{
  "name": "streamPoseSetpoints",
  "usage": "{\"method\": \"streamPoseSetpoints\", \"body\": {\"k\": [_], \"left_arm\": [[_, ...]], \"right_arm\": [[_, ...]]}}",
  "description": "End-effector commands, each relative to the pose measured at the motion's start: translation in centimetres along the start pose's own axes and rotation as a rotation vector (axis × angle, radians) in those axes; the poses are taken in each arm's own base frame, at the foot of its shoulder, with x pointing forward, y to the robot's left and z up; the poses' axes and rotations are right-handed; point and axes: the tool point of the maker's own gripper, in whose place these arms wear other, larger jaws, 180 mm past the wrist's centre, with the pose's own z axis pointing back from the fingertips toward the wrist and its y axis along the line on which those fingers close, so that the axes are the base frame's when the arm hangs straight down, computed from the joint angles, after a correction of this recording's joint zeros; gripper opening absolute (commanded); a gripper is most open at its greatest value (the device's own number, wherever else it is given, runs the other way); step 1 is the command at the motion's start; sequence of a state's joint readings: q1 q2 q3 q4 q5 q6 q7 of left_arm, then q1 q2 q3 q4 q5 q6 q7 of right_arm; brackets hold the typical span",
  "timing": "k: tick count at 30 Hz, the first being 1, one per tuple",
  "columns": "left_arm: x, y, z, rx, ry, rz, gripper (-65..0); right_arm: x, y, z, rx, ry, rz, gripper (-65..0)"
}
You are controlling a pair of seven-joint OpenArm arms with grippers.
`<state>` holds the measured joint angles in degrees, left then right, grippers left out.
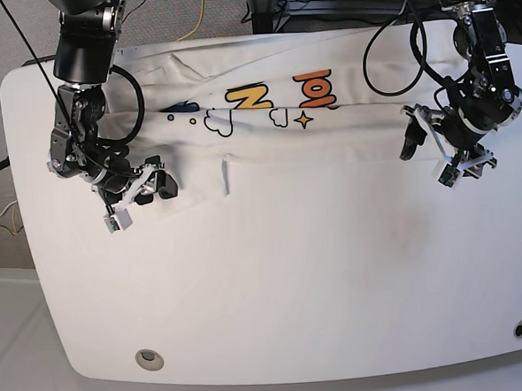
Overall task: Fold the T-shirt properly
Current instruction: 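Move both grippers back over the folded edge and reposition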
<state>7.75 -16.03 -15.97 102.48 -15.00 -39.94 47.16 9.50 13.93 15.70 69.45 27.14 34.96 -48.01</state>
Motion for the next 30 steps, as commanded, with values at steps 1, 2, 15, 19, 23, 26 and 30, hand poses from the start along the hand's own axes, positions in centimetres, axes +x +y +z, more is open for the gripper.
{"method": "streamPoseSetpoints", "body": {"k": [1,2,15,19,23,26,30], "left_arm": [[1.4,0.4,0.4,0.008,-0.047,-0.013,-22.8],[1.4,0.4,0.4,0.009,-0.046,-0.014,-22.8],[1.4,0.4,0.4,0.008,-0.047,-0.013,-22.8],[1.4,0.4,0.4,0.008,-0.047,-0.013,-22.8],[1.4,0.5,0.4,0.009,-0.047,-0.012,-22.8],[1.4,0.5,0.5,0.011,-0.047,-0.012,-22.8],[1.0,0.6,0.5,0.013,-0.024,-0.015,-22.8]], "right_arm": [[1.1,-0.7,0.6,-0.036,0.009,0.039,-28.7],[1.7,-0.6,0.8,-0.038,-0.003,0.051,-28.6],[5.5,-1.1,2.4,-0.085,-0.026,0.105,-28.5],[6.2,-1.5,2.6,-0.107,-0.035,0.083,-28.5],[6.5,-2.7,3.4,-0.137,-0.033,0.088,-28.5],[6.6,-2.9,3.5,-0.144,-0.036,0.088,-28.5],[6.3,-3.7,3.9,-0.165,-0.024,0.094,-28.5]]}}
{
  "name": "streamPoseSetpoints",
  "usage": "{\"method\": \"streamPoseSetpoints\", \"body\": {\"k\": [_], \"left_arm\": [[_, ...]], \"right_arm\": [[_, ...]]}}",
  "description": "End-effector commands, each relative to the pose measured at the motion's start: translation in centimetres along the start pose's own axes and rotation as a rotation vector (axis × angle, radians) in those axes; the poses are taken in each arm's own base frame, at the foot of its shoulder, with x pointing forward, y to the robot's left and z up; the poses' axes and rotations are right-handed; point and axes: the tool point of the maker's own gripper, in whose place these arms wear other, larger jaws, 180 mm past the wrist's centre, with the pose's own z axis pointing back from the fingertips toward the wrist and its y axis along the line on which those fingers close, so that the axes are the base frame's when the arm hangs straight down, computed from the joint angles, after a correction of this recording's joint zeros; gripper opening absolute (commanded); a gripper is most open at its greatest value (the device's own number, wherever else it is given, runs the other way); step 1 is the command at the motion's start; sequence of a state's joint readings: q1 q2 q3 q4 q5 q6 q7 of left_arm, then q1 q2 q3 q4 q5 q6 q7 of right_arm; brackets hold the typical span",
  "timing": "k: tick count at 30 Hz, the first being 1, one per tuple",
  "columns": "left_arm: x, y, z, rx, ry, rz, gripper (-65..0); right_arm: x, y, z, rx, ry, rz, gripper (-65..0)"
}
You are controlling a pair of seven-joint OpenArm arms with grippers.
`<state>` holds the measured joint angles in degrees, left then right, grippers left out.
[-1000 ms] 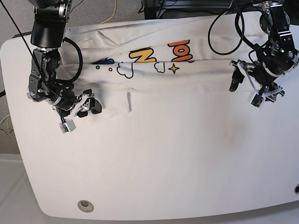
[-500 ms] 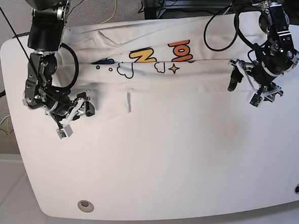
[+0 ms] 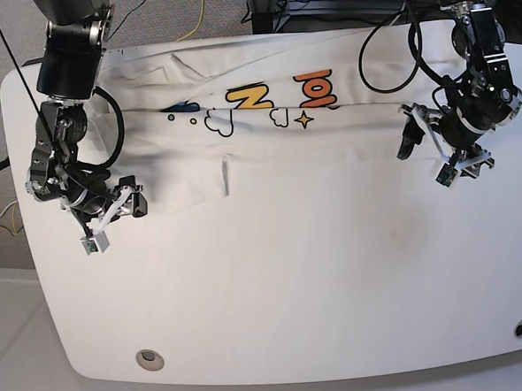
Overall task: Fold the T-shirt properly
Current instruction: 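Move both grippers back over the folded edge and reposition, then grasp the folded shirt edge with the right gripper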
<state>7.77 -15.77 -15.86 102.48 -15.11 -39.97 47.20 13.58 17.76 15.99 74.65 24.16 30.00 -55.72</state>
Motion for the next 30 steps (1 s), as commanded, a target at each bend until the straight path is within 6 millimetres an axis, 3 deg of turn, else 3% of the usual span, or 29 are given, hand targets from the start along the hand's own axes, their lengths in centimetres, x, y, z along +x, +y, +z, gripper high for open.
{"method": "streamPoseSetpoints", "body": {"k": [1,7,13,30], "left_arm": [[0.8,0.8,0.6,0.019,-0.014,-0.019,-22.8],[0.6,0.9,0.6,0.020,0.000,-0.019,-22.8],[0.9,1.1,0.6,0.026,-0.005,-0.023,-22.8],[0.9,1.3,0.7,0.029,-0.005,-0.025,-22.8]], "right_arm": [[2.1,-0.9,0.9,-0.024,-0.056,0.030,-28.5],[0.7,-2.4,0.8,-0.104,-0.021,0.061,-28.5],[-0.3,-2.6,0.4,-0.139,0.005,0.061,-28.5],[-3.7,-1.0,-2.0,-0.086,0.091,0.017,-28.7]]}}
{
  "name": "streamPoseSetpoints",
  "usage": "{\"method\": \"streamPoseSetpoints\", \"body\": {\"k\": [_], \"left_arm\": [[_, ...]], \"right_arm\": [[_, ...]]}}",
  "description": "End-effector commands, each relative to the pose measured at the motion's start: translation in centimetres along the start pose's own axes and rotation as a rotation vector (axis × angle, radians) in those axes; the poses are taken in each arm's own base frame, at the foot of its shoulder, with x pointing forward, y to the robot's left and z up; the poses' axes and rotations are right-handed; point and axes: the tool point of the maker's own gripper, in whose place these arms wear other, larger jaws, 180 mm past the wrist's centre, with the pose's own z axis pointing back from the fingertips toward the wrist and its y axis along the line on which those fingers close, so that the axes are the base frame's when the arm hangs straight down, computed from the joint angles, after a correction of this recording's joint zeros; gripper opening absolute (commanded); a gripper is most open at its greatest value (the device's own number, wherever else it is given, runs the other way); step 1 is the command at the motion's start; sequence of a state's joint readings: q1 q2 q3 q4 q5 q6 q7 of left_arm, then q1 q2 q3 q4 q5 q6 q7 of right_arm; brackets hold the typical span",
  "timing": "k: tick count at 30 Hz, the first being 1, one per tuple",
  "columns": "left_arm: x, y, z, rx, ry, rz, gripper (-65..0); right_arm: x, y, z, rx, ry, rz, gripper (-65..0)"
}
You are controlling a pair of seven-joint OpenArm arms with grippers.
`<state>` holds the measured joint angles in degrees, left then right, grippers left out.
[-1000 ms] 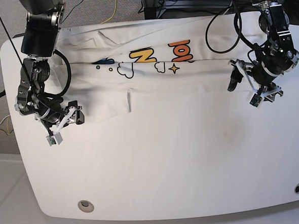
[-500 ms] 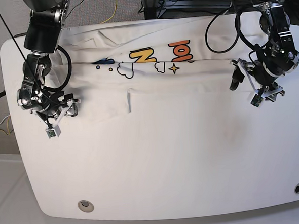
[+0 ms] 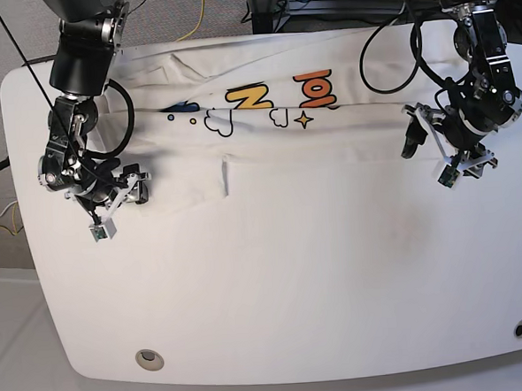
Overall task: Fold the T-shirt properly
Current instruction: 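Grasp the folded shirt edge with the right gripper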
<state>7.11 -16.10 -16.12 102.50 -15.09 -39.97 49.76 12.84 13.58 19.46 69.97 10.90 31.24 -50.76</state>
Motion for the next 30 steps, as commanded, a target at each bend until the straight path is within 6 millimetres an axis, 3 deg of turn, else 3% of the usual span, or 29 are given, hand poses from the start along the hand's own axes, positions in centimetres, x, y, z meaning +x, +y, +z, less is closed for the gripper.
{"method": "streamPoseSetpoints", "body": {"k": [1,24,27,30], "left_arm": [[1.3,0.8,0.6,0.018,-0.042,-0.019,-22.8],[1.3,0.7,0.5,0.017,-0.042,-0.018,-22.8],[1.3,0.7,0.5,0.017,-0.042,-0.018,-22.8],[1.3,0.6,0.5,0.016,-0.043,-0.017,-22.8]], "right_arm": [[0.0,0.5,-0.1,0.014,0.016,0.018,-28.7],[-3.1,4.5,-1.5,0.100,0.080,0.010,-29.1],[-2.9,4.7,-1.4,0.106,0.073,0.022,-32.8],[-2.9,5.0,-1.3,0.115,0.070,0.037,-42.6]]}}
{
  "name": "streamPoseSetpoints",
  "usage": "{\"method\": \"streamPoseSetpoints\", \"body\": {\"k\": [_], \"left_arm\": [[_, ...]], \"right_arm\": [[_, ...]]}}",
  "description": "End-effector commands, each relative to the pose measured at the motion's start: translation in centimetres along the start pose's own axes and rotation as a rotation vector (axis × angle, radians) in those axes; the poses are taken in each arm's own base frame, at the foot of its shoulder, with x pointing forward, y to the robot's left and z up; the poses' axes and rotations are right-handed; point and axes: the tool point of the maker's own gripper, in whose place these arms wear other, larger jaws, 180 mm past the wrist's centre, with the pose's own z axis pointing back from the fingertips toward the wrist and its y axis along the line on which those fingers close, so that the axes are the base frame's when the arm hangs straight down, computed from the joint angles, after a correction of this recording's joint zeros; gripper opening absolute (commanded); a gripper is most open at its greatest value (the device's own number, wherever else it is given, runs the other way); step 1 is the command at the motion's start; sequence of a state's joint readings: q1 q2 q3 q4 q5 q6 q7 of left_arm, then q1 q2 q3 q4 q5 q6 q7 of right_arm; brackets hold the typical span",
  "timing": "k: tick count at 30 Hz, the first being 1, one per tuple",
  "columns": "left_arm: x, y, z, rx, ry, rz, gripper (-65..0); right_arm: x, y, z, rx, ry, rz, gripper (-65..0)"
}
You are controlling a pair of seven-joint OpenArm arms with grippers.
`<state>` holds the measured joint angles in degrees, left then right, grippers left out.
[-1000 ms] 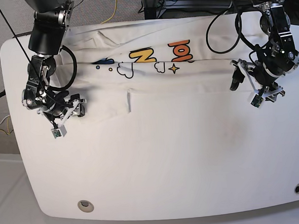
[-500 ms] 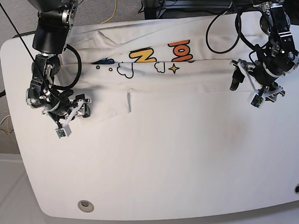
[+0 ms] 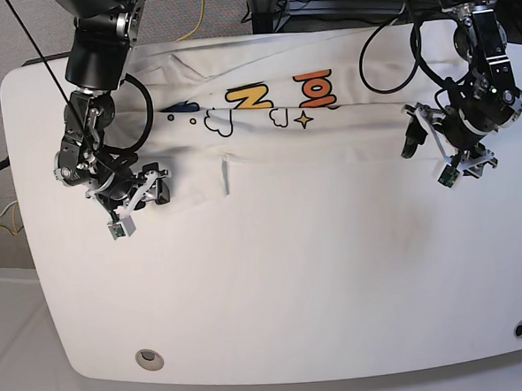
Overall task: Fold the T-shirt properly
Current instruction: 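Grasp the folded shirt edge with the right gripper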
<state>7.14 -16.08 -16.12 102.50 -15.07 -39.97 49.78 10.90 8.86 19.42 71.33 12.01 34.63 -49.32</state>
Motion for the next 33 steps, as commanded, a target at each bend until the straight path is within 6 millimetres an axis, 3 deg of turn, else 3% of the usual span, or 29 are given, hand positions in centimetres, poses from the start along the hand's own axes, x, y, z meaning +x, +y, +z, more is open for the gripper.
{"method": "streamPoseSetpoints", "body": {"k": [1,6,16,26,33], "left_arm": [[1.4,0.7,0.5,0.017,-0.044,-0.017,-22.8],[1.4,0.7,0.5,0.017,-0.044,-0.017,-22.8],[1.4,0.7,0.5,0.017,-0.044,-0.017,-22.8],[1.4,0.6,0.5,0.017,-0.043,-0.016,-22.8],[1.4,0.6,0.5,0.015,-0.043,-0.017,-22.8]], "right_arm": [[-2.5,0.2,-0.1,-0.004,0.115,0.022,-47.7],[-2.8,0.2,0.0,-0.004,0.135,0.023,-64.6],[-2.4,0.1,0.0,-0.007,0.133,0.027,-65.0],[1.1,-0.2,1.5,-0.048,0.091,0.078,-65.0],[2.4,-0.4,2.9,-0.079,0.084,0.112,-65.0]]}}
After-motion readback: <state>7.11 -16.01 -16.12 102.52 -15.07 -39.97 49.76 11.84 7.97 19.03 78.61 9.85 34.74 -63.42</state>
